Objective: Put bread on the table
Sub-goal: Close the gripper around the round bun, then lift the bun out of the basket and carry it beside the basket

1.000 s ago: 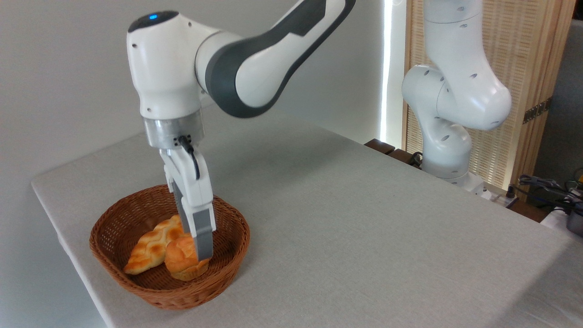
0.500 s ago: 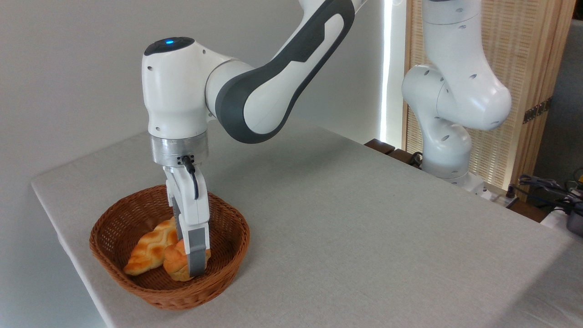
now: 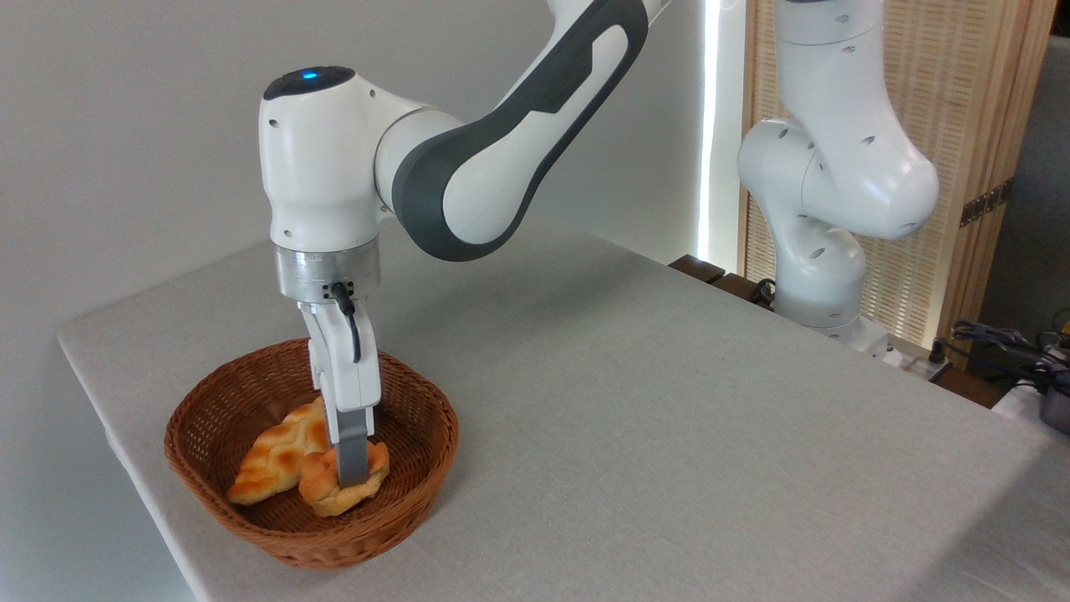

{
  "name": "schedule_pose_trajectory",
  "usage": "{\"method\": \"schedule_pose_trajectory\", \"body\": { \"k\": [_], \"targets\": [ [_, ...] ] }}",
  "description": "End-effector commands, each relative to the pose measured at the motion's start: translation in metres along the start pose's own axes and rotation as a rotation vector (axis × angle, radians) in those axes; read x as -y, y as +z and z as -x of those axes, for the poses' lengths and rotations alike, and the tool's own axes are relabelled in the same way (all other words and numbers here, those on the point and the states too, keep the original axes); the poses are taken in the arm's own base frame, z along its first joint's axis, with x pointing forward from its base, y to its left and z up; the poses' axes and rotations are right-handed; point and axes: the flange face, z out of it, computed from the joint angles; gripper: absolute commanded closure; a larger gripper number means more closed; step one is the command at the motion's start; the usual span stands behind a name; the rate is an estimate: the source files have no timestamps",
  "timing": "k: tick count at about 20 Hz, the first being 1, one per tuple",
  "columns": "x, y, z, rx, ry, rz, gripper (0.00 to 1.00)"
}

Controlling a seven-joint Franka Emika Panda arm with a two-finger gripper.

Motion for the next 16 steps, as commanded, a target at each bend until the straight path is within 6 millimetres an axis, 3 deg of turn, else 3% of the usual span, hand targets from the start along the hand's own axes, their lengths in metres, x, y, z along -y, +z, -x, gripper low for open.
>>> {"method": "schedule_pose_trajectory", "body": {
  "k": [1, 5, 7, 9, 13, 15, 16],
  "targets": [
    [0.002, -0.027, 0.003, -0.018, 0.001, -0.04, 0.89],
    [0.007, -0.096, 0.015, -0.078, -0.059, -0.087, 0.87],
    [0.005, -0.114, 0.029, -0.081, -0.101, -0.048, 0.87],
    [-0.011, -0.13, 0.044, -0.028, -0.097, 0.015, 0.87],
    [-0.058, -0.138, 0.08, 0.036, -0.087, 0.082, 0.86],
    [-0.082, -0.125, 0.1, 0.051, -0.071, 0.119, 0.77],
    [-0.093, -0.113, 0.11, 0.06, -0.062, 0.148, 0.77]
  ]
}}
